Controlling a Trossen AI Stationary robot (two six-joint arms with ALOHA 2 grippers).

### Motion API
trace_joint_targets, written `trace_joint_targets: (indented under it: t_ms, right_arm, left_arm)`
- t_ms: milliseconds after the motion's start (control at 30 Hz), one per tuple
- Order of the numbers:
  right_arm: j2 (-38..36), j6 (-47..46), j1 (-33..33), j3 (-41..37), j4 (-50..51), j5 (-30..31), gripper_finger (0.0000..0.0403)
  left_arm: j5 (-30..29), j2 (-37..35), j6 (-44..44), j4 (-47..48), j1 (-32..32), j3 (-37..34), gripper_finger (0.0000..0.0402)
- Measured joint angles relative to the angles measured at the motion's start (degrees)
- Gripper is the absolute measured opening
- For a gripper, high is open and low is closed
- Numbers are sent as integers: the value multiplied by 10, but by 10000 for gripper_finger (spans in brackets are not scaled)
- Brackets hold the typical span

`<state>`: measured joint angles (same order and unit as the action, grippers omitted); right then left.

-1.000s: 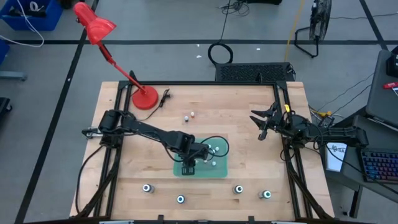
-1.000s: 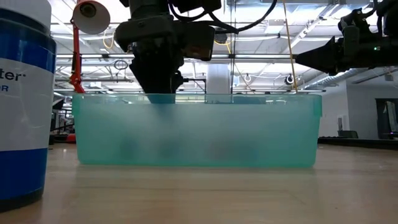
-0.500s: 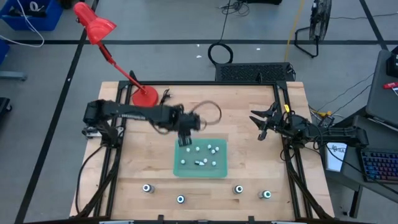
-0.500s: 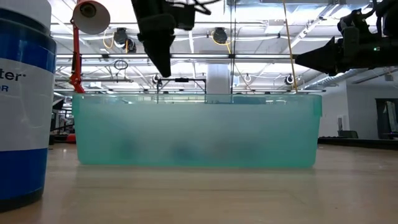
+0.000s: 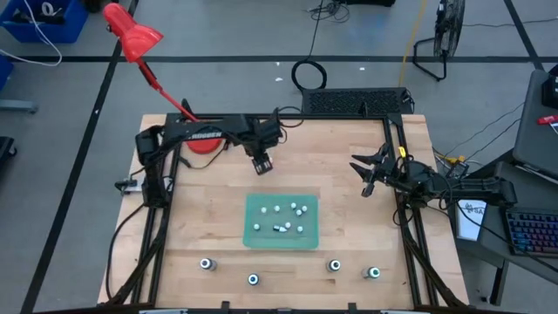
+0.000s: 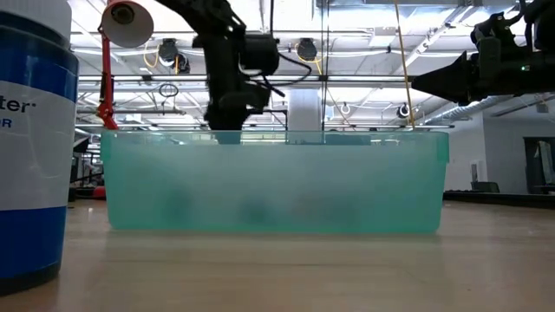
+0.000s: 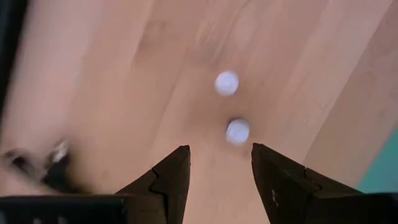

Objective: Pick & Place food coloring
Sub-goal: Put the small blue food coloring bottle into the green bin

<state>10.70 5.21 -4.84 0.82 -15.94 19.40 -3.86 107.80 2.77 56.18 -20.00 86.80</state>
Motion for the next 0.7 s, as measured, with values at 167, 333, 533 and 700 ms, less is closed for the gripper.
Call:
trace_joint_targets:
  t_ms: [167, 333, 533, 700]
  right_arm:
    - [0, 0, 0, 0, 0, 0, 105]
    - [0, 0, 0, 0, 0, 0, 105]
    - [0, 0, 0, 0, 0, 0, 105]
    - [0, 0, 0, 0, 0, 0, 105]
  left_arm:
    - [29, 31, -17, -8, -5, 0, 175]
    - [29, 60, -14, -8, -5, 0, 175]
    - [29, 82, -14, -12, -4, 0, 175]
    - [29, 94, -13, -11, -4, 0, 175]
